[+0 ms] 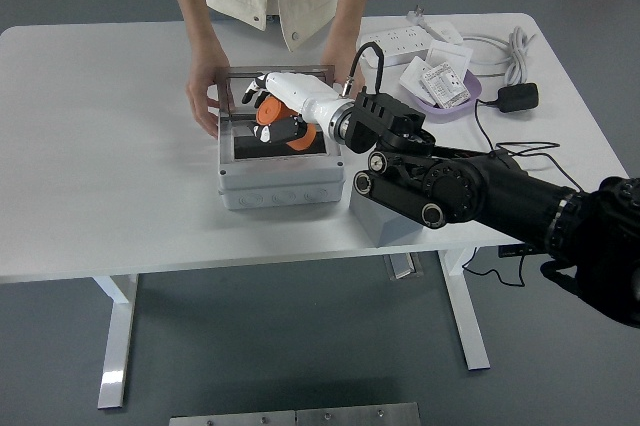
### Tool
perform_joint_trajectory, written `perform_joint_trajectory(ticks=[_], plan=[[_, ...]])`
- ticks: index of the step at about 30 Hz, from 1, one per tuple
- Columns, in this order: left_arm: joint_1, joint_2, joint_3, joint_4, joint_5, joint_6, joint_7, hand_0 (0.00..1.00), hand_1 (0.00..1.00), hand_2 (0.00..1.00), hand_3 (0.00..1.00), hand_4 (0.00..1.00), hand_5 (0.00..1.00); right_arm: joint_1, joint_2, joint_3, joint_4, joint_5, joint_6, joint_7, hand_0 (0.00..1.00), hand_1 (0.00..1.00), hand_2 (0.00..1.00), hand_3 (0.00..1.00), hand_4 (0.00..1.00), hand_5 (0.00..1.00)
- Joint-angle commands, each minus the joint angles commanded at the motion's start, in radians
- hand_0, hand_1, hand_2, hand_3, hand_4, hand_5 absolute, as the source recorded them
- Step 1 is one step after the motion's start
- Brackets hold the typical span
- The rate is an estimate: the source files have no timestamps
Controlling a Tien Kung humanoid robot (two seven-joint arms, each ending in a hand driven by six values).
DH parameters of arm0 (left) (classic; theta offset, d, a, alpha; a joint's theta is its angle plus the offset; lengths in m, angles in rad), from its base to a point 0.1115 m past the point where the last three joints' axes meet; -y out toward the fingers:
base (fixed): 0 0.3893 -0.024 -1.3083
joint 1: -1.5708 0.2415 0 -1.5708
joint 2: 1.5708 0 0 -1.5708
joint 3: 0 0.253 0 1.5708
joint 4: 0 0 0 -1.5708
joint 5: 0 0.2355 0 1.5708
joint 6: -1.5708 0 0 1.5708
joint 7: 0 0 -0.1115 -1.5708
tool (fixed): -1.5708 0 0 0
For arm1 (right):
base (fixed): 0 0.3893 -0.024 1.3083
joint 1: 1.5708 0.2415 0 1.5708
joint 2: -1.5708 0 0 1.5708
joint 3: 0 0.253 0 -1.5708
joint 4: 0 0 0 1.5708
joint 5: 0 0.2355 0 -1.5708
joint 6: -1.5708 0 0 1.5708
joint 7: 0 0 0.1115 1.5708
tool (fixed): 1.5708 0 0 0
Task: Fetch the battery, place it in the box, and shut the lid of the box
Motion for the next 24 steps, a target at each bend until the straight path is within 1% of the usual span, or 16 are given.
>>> perform_joint_trajectory(ticks=[2,3,7,10,12,16,19,20,21,24], plan=[[-0.001,0.000,-0.001,0.000,0.001,0.000,0.000,0.659,0.753,0.718,0.790,0.659,0.277,-0.001,0.000,0.000,-0.001,0.001,-0.001,0.000,0.809,0.743,0.764,0.820,0.735,0.353],[-0.001,-0.001,-0.001,0.000,0.002,0.000,0.000,0.659,0.753,0.718,0.789,0.659,0.277,-0.002,0.000,0.001,-0.001,0.000,0.000,0.000,0.820,0.748,0.766,0.828,0.766,0.384],[0.000,-0.002,-0.001,0.000,0.002,0.000,0.000,0.659,0.753,0.718,0.789,0.659,0.277,-0.004,0.000,0.001,0.000,0.002,-0.002,0.001,0.820,0.748,0.766,0.828,0.766,0.384],[0.002,-0.003,-0.006,0.000,0.006,0.000,0.001,0.659,0.753,0.716,0.790,0.659,0.275,-0.005,0.000,-0.010,0.009,0.013,-0.015,0.005,0.821,0.748,0.764,0.831,0.762,0.382],[0.004,-0.003,-0.009,0.000,0.009,0.000,0.002,0.659,0.753,0.716,0.790,0.659,0.275,-0.007,0.000,-0.028,0.021,0.029,-0.033,0.009,0.821,0.748,0.764,0.831,0.762,0.382],[0.011,-0.006,-0.012,0.000,0.008,0.000,0.002,0.659,0.753,0.717,0.789,0.657,0.273,-0.016,0.000,-0.093,0.073,0.084,-0.101,0.027,0.820,0.748,0.752,0.829,0.762,0.384],[0.020,-0.007,-0.018,0.000,0.006,0.001,0.002,0.659,0.753,0.717,0.789,0.657,0.273,-0.034,0.000,-0.146,0.133,0.109,-0.162,0.040,0.820,0.748,0.752,0.829,0.762,0.384],[0.022,-0.008,-0.021,0.000,0.007,0.001,0.003,0.659,0.753,0.717,0.789,0.657,0.273,-0.038,0.000,-0.151,0.150,0.107,-0.173,0.039,0.820,0.748,0.752,0.829,0.762,0.384],[0.026,-0.008,-0.025,0.000,0.007,0.001,0.003,0.659,0.753,0.716,0.790,0.658,0.274,-0.044,0.000,-0.150,0.171,0.096,-0.178,0.036,0.811,0.736,0.730,0.821,0.761,0.388],[0.035,-0.009,-0.030,0.000,0.008,0.001,0.004,0.659,0.753,0.716,0.790,0.658,0.274,-0.061,0.000,-0.134,0.227,0.061,-0.178,0.023,0.811,0.736,0.730,0.821,0.761,0.388]])
